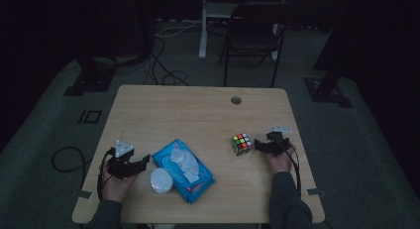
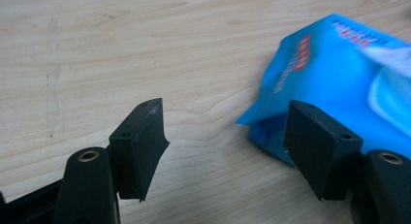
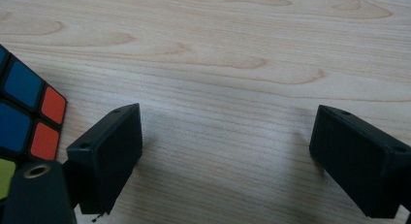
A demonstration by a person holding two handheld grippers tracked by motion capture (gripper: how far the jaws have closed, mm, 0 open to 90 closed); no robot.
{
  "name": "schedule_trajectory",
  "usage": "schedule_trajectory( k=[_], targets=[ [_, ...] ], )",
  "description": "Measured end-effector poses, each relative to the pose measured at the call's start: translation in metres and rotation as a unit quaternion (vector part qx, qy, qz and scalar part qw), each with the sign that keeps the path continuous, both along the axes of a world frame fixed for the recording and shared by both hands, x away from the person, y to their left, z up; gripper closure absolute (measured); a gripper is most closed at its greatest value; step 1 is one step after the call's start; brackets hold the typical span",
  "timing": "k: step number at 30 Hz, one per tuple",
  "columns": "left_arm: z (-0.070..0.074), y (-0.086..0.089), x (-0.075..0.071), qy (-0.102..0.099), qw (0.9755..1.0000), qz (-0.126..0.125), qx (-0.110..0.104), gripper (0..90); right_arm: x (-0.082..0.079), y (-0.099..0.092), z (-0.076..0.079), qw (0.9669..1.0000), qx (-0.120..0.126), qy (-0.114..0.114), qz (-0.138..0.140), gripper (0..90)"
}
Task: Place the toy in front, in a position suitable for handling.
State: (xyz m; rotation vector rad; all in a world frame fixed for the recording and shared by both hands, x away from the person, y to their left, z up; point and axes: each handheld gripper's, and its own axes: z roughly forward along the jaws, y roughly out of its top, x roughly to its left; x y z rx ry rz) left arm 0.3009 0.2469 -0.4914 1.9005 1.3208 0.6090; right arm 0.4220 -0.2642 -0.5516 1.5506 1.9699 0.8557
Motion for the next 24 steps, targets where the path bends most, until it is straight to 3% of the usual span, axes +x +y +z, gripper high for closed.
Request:
schedule_trajectory(
  k=[11, 24],
  targets=[
    [0.022, -0.033, -0.013, -0.017, 0.9983, -0.055, 0.007, 32.3, 0.000, 0.000, 0.000, 1.0000, 0.000, 0.000, 0.000, 11.6],
    [0.014, -0.063, -0.014, -0.001, 0.9950, -0.098, 0.018, 31.9, 0.000, 0.000, 0.000, 1.0000, 0.000, 0.000, 0.000, 11.6]
  ],
)
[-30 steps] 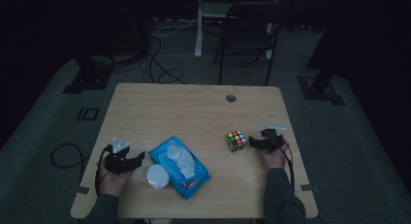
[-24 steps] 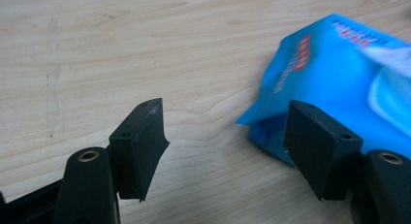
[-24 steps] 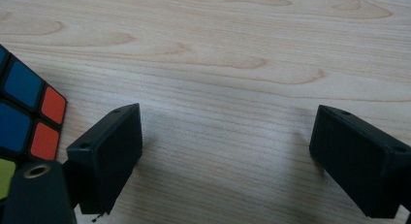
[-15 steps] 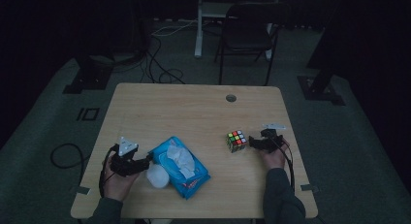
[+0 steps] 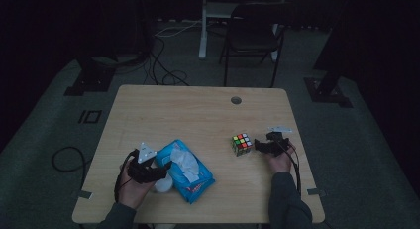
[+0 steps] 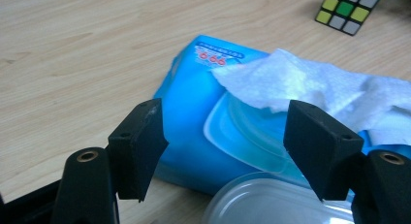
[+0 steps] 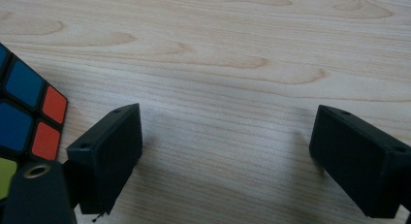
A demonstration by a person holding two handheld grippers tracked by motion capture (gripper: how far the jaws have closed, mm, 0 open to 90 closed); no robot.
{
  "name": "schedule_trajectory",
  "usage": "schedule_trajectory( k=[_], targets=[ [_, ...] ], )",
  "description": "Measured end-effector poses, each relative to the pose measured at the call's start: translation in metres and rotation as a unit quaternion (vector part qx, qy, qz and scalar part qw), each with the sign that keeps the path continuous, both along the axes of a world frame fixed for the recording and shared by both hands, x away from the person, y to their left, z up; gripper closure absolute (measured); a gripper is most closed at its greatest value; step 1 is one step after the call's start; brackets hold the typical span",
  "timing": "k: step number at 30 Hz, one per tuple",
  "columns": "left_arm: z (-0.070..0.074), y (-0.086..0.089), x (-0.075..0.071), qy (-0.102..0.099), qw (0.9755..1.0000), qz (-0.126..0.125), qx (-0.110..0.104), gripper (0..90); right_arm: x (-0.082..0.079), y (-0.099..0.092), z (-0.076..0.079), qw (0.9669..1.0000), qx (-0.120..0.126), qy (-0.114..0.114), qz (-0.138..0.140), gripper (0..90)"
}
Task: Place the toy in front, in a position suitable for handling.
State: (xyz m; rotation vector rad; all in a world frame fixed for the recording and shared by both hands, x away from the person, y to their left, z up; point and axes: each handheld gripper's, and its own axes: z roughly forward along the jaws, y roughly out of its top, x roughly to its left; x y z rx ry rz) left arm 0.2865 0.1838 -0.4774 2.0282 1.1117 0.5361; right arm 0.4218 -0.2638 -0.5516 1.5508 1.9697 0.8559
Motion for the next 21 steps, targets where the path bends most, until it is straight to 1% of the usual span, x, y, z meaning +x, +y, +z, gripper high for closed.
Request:
schedule_trajectory(
  k=[2, 4, 6, 7, 9, 13, 16, 18, 21],
  targets=[
    [-0.002, -0.003, 0.000, 0.002, 1.0000, -0.002, 0.007, 32.1, 0.000, 0.000, 0.000, 1.0000, 0.000, 0.000, 0.000, 11.6],
    [-0.003, -0.003, -0.001, 0.003, 1.0000, -0.002, 0.004, 33.4, 0.000, 0.000, 0.000, 1.0000, 0.000, 0.000, 0.000, 11.6],
    [-0.003, -0.003, -0.001, 0.001, 0.9999, 0.004, 0.016, 37.5, 0.000, 0.000, 0.000, 1.0000, 0.000, 0.000, 0.000, 11.6],
    [-0.003, -0.003, -0.001, 0.009, 0.9998, 0.002, 0.019, 38.2, 0.000, 0.000, 0.000, 1.0000, 0.000, 0.000, 0.000, 11.6],
    [-0.004, -0.002, 0.000, 0.016, 0.9998, 0.001, 0.016, 41.4, 0.000, 0.000, 0.000, 1.0000, 0.000, 0.000, 0.000, 11.6],
    [-0.005, 0.001, 0.003, 0.024, 0.9996, -0.005, 0.013, 42.9, 0.000, 0.000, 0.000, 1.0000, 0.000, 0.000, 0.000, 11.6],
    [-0.005, 0.002, 0.005, 0.022, 0.9995, -0.003, 0.021, 43.2, 0.000, 0.000, 0.000, 1.0000, 0.000, 0.000, 0.000, 11.6],
    [-0.004, 0.005, 0.007, 0.020, 0.9994, 0.004, 0.026, 43.7, 0.000, 0.000, 0.000, 1.0000, 0.000, 0.000, 0.000, 11.6],
    [-0.005, 0.012, 0.011, 0.015, 0.9993, 0.016, 0.028, 43.7, 0.000, 0.000, 0.000, 1.0000, 0.000, 0.000, 0.000, 11.6]
  ],
)
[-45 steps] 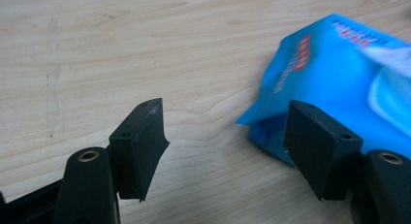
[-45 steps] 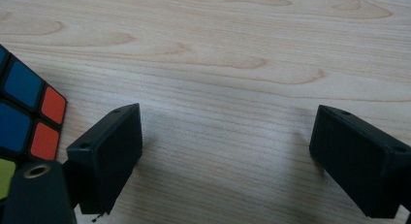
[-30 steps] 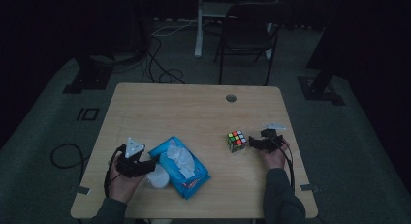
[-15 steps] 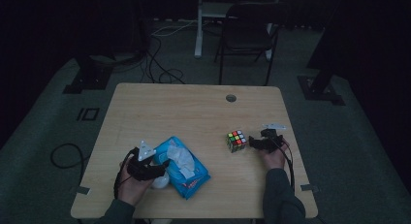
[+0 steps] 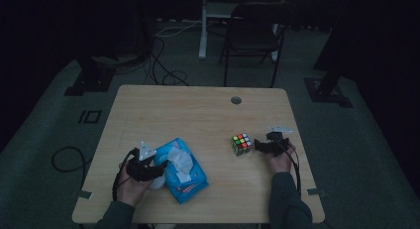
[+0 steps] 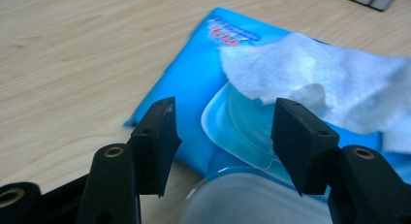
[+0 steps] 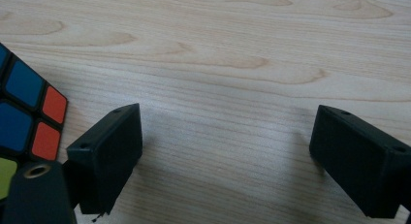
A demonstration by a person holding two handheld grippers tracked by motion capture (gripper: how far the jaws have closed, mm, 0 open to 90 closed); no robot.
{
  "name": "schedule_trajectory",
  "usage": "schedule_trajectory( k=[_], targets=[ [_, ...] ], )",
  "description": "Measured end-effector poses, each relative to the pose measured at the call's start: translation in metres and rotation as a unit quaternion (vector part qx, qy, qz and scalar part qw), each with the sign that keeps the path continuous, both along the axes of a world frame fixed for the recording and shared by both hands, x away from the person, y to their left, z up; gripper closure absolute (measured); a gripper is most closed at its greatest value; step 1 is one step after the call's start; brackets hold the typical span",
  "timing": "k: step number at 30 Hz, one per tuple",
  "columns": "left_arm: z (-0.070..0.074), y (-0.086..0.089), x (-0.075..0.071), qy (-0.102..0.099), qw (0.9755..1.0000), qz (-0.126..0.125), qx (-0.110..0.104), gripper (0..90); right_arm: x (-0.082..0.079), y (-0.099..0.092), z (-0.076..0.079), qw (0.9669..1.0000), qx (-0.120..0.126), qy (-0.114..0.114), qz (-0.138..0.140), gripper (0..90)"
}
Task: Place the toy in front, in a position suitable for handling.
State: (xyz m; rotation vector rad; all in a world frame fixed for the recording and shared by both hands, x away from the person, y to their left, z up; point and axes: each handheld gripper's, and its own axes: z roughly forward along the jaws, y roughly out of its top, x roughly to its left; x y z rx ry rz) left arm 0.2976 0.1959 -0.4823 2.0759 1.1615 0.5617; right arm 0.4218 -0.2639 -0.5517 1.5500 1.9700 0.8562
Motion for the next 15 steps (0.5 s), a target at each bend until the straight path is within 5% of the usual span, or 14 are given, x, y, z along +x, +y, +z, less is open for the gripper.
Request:
schedule_trajectory(
  k=[15],
  targets=[
    [-0.001, 0.030, 0.041, -0.020, 0.9986, 0.034, 0.034, 46.6, 0.000, 0.000, 0.000, 1.0000, 0.000, 0.000, 0.000, 11.6]
  ],
)
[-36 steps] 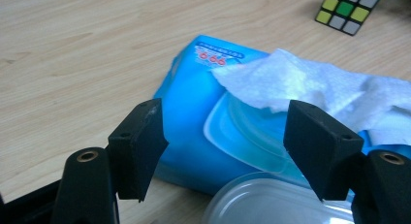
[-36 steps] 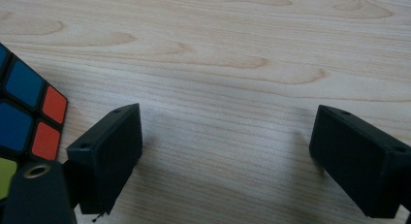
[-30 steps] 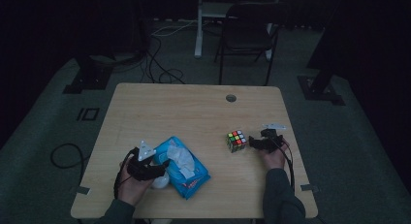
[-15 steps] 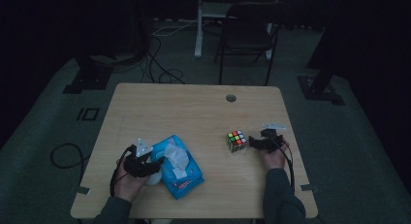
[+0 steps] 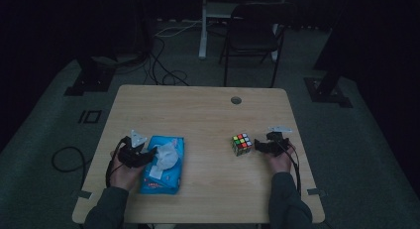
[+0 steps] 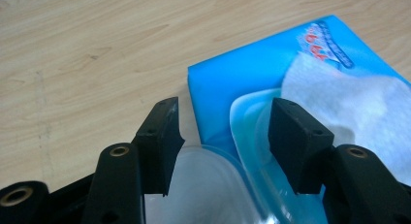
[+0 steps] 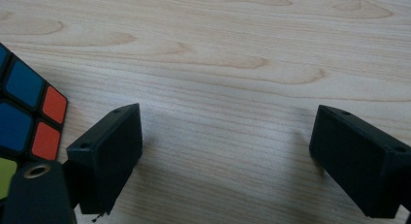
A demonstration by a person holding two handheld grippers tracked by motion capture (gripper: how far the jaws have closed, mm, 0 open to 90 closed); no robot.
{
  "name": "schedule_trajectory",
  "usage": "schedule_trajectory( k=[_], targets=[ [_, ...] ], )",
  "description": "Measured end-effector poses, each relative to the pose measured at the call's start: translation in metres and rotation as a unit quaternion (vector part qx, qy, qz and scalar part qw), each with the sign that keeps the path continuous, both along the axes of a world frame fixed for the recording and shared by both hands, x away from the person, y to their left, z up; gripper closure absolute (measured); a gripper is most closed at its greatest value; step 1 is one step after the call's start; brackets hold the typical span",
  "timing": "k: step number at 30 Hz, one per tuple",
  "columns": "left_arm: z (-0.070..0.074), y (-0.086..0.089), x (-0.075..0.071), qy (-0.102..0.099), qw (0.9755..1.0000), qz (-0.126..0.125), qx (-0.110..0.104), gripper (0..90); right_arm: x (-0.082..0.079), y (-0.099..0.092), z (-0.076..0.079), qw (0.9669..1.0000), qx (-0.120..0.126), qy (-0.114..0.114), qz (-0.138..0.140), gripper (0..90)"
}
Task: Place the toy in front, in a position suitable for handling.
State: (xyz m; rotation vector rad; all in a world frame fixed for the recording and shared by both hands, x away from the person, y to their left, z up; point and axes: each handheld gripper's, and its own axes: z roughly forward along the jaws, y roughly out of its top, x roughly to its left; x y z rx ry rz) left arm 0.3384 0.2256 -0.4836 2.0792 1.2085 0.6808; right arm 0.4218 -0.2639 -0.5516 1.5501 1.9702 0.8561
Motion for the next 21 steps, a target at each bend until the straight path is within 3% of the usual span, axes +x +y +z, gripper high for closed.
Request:
schedule_trajectory(
  k=[9, 16, 21],
  targets=[
    [0.003, 0.013, 0.026, -0.009, 0.9994, 0.016, 0.030, 47.7, 0.000, 0.000, 0.000, 1.0000, 0.000, 0.000, 0.000, 11.6],
    [0.005, 0.020, 0.050, 0.005, 0.9997, 0.018, 0.014, 45.2, 0.000, 0.000, 0.000, 1.0000, 0.001, 0.000, 0.000, 11.6],
    [0.015, 0.016, 0.040, -0.013, 0.9996, 0.009, -0.022, 43.4, 0.000, 0.000, 0.000, 1.0000, 0.000, 0.000, 0.000, 11.6]
  ],
)
